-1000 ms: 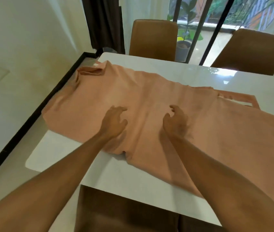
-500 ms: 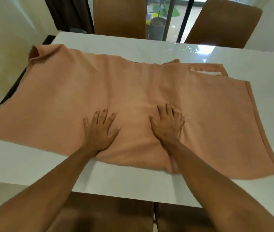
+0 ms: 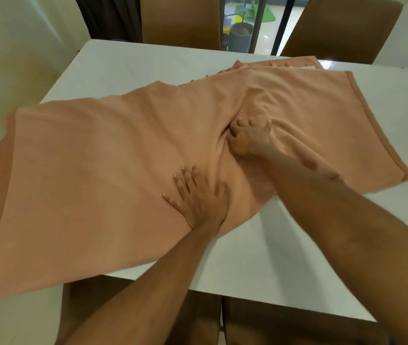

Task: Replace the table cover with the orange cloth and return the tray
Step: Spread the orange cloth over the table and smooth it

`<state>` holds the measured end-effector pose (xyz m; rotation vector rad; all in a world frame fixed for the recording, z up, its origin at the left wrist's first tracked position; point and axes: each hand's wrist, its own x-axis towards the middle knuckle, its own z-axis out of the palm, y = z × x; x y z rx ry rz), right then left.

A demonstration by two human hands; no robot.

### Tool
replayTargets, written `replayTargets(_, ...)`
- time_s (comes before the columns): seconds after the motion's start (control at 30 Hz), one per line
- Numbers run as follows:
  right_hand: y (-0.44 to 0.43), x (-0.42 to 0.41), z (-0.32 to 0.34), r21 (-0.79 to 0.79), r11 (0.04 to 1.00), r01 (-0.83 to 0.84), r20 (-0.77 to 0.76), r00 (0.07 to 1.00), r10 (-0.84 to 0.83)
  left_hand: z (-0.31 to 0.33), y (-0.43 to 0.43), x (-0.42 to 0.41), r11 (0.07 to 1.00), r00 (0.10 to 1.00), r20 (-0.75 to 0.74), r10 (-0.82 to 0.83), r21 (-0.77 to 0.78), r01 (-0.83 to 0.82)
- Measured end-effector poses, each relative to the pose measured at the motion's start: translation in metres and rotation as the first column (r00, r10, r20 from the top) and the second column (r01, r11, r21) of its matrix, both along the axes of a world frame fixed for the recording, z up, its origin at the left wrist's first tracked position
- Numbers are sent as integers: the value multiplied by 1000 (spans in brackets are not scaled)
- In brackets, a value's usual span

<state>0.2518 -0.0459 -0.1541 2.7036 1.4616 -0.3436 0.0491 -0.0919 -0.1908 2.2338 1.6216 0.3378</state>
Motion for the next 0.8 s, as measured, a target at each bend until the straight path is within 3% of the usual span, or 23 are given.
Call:
replayTargets(0.1, -40, -50, -11, 214, 973, 93, -28, 996, -89, 8, 1, -13, 999, 991, 133, 34, -1, -34)
replayTargets(0.2, -88, -84, -27, 258, 902, 345, -154, 937, -314, 17, 27, -48, 988, 971, 191, -142, 81, 129)
replayTargets(0.27, -108, -87, -30, 222, 875, 431, -164, 901, -403, 22, 58, -76, 917, 925, 15, -380, 138, 374)
replayTargets(0.37, -107, -80, -30, 160, 862, 481, -142, 876, -462, 23, 111, -116, 813, 780, -277, -562, -9, 582)
replayTargets(0.53, -77, -61, -27, 127, 907, 400, -159, 911, -380, 7, 132, -141, 834, 773, -389, -500, 24, 551)
replayTargets(0.8, 28, -25, -11, 106, 990, 92, -102, 991, -82, 5, 116, -120, 941, 906, -314, -283, 90, 325)
